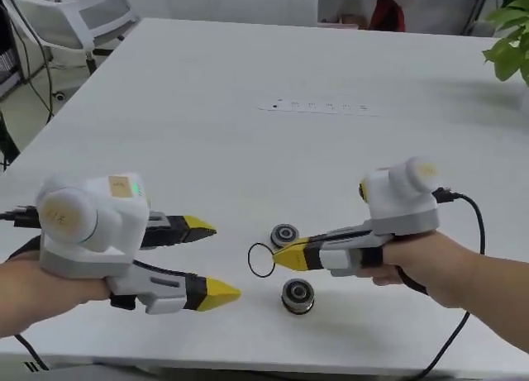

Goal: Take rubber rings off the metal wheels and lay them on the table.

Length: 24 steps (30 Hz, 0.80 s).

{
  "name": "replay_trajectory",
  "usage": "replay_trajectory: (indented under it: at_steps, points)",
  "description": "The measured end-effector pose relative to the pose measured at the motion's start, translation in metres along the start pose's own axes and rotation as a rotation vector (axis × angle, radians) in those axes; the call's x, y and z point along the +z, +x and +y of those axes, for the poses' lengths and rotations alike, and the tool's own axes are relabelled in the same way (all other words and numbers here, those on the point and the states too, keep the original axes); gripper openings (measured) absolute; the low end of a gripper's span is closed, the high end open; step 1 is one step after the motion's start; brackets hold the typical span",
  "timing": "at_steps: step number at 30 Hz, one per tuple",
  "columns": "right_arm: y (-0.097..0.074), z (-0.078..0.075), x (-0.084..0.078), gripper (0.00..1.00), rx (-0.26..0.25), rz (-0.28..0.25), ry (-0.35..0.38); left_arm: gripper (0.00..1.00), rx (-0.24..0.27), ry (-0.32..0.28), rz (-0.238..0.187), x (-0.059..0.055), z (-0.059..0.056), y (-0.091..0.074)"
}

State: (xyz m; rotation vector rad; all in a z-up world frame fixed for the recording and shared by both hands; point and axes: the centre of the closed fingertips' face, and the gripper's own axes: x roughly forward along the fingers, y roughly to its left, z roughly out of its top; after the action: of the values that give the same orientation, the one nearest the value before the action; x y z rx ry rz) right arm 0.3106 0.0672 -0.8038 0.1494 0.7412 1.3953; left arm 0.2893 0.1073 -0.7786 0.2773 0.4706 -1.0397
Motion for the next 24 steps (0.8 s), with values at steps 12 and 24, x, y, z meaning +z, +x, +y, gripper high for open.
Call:
replay_trajectory:
  at_steps: [12, 24]
  points:
    - [0.016, -0.004, -0.007, 0.00, -0.011, 0.024, 0.013, 0.58, 0.018, -0.027, -0.006, -0.008, 0.004, -0.008]
    - [0.027, -0.015, -0.014, 0.00, -0.058, 0.041, 0.014, 0.58, 0.027, -0.035, -0.007, -0.011, 0.008, -0.010]
